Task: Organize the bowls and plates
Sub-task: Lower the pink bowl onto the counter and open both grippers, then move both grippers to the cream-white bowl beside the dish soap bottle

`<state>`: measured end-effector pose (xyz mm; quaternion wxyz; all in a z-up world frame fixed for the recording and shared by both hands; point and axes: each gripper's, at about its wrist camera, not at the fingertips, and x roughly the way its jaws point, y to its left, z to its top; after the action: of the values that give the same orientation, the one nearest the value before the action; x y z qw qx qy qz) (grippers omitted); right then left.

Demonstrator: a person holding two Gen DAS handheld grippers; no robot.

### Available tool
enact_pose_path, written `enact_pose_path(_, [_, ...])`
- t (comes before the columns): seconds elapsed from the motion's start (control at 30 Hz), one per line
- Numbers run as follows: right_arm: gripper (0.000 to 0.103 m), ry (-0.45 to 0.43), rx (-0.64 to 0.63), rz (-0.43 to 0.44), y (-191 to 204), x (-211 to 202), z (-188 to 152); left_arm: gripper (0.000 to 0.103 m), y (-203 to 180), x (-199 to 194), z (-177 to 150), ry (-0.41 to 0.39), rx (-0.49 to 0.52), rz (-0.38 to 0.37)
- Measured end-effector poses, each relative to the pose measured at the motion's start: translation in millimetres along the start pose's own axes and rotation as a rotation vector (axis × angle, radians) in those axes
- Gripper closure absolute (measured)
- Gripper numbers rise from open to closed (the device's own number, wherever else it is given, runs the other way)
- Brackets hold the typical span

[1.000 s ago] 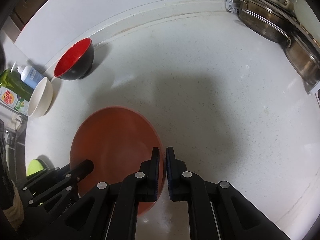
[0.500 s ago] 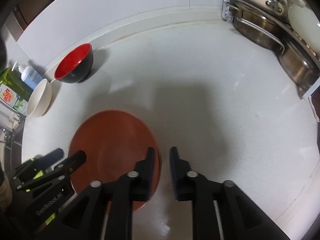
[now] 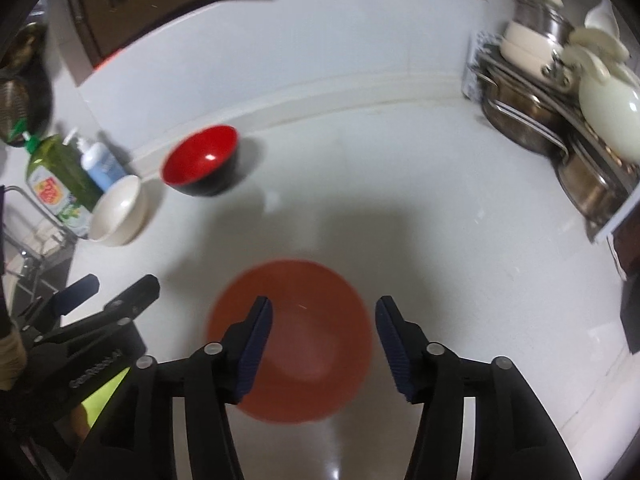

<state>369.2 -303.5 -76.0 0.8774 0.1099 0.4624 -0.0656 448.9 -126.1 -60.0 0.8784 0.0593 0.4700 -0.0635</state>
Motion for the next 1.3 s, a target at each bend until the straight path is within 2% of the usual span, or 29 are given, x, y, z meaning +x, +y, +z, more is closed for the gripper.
enact_pose_path(0.53, [0.047,-0.024,-0.116,0.132,88.1,5.4,25.0,0.017,92.5,-13.5,9.8,-0.037,-0.11,0.107])
enact_pose_path(0.7, [0.047,-0.001,-0.144,0.183,118.8,15.8,35.2,0.017,118.8,-15.1,11.8,-0.043,-0.14,0.139])
enact_pose_path(1.03, [0.047,-0.003,-0.199,0.2,161.4,37.6,50.5,0.017,164.9,-6.2,22.6,-0.034,-0.185,0.186])
enact_pose_path(1.3, [0.047,0.01,-0.226,0.226,195.5,58.7,68.3,0.018,194.2,11.7,36.5,-0.016,-0.225,0.194])
